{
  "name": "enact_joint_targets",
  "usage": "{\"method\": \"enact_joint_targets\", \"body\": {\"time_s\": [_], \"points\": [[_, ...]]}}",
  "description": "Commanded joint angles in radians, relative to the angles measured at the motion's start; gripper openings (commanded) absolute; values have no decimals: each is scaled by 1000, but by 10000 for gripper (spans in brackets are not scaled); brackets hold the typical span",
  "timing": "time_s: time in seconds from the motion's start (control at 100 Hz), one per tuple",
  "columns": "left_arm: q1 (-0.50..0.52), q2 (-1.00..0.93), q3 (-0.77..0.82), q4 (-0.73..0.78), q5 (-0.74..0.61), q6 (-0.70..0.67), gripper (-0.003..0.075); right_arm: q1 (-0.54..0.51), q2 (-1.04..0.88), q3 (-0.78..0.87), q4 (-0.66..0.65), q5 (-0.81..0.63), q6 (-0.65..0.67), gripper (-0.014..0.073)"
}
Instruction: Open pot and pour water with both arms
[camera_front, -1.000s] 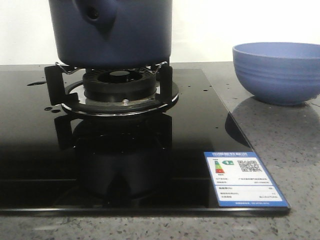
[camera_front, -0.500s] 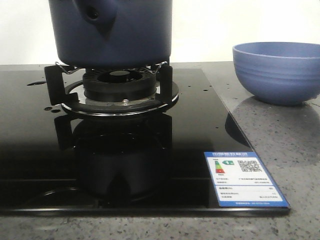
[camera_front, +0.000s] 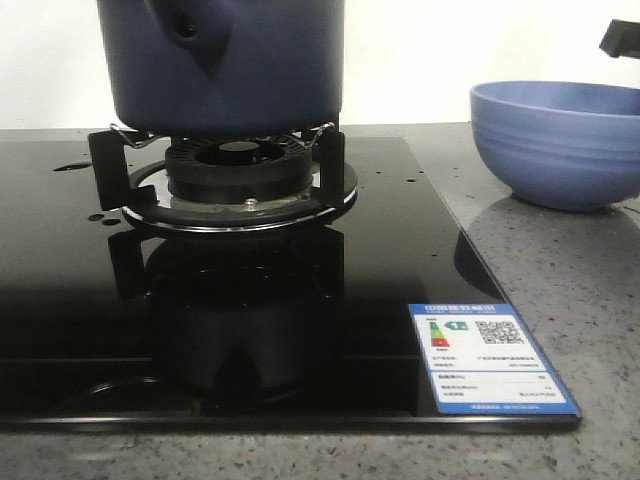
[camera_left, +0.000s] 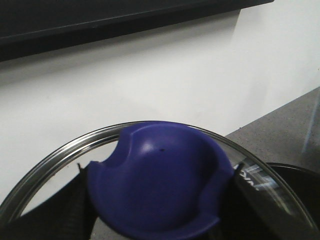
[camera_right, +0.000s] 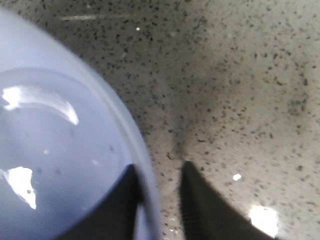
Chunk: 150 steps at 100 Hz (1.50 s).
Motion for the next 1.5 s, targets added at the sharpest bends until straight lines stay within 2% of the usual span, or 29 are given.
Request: {"method": "enact_joint_targets", "body": {"time_s": [0.0, 0.17, 0.43, 0.63, 0.88, 1.13, 1.49], "points": [[2, -34, -40, -85, -34, -11, 354, -5, -45, -36, 12, -24, -13, -57], [2, -34, -40, -85, -34, -11, 354, -5, -70, -64, 14, -13, -16, -63], [2, -15, -40, -54, -104, -11, 354, 4, -66, -274, 78, 134, -16, -62], [2, 6, -40, -46, -121, -11, 354, 84, -6, -505, 83, 236, -16, -62], [2, 6, -40, -35, -182, -11, 354, 211, 113, -812, 83, 276, 19, -62], [59, 6, -40, -32, -186, -11, 354, 344, 241, -1043, 133, 257, 25, -62], [123, 6, -40, -46, -167, -11, 354, 471, 319, -1059, 166, 31, -13, -60]]}}
